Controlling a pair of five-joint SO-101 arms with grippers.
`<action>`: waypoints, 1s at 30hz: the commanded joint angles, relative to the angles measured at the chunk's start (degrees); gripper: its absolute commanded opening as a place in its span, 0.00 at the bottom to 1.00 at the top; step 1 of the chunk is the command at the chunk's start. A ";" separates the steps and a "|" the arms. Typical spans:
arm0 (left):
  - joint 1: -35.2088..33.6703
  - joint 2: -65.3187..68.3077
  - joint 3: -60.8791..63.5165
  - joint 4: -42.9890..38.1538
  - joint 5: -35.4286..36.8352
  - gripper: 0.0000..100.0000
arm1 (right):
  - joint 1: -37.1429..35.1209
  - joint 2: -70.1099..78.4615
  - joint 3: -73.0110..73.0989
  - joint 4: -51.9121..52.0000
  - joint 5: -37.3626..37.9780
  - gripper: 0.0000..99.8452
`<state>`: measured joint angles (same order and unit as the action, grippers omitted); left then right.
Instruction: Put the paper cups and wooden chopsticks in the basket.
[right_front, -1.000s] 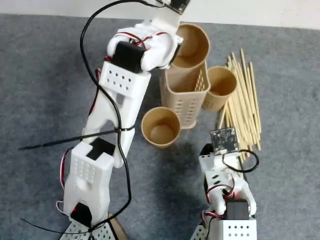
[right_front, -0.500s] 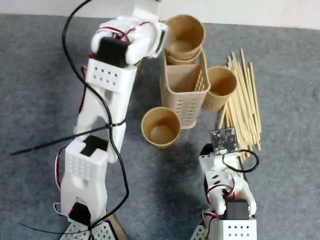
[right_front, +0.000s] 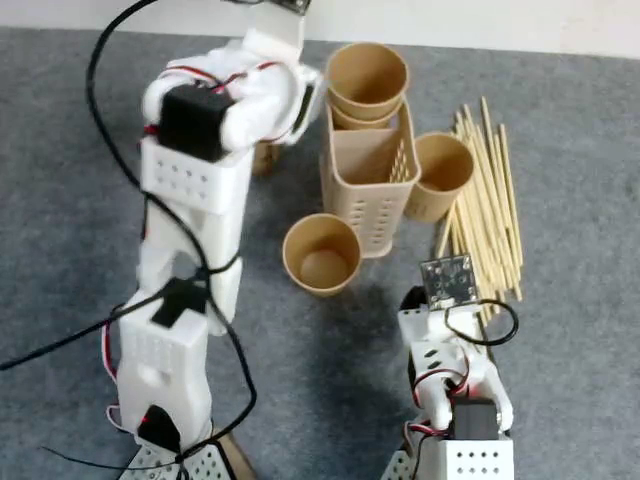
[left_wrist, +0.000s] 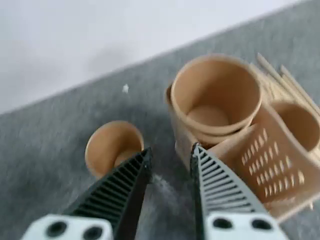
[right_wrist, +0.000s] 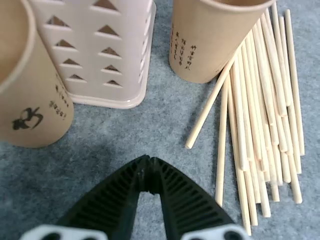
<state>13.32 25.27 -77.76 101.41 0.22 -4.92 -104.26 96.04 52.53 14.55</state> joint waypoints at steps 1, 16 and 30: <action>-3.47 -11.12 12.09 1.76 0.35 0.16 | -0.48 -0.75 4.97 -1.54 0.79 0.01; 4.97 -34.42 77.58 -11.87 -10.90 0.20 | -0.48 -0.75 4.97 -1.54 0.79 0.01; 4.35 -34.33 92.88 -28.66 -11.08 0.23 | -0.48 -0.75 5.05 -1.45 0.79 0.01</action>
<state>17.36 -6.73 12.88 77.32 -10.24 -4.92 -104.26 96.04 52.09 14.55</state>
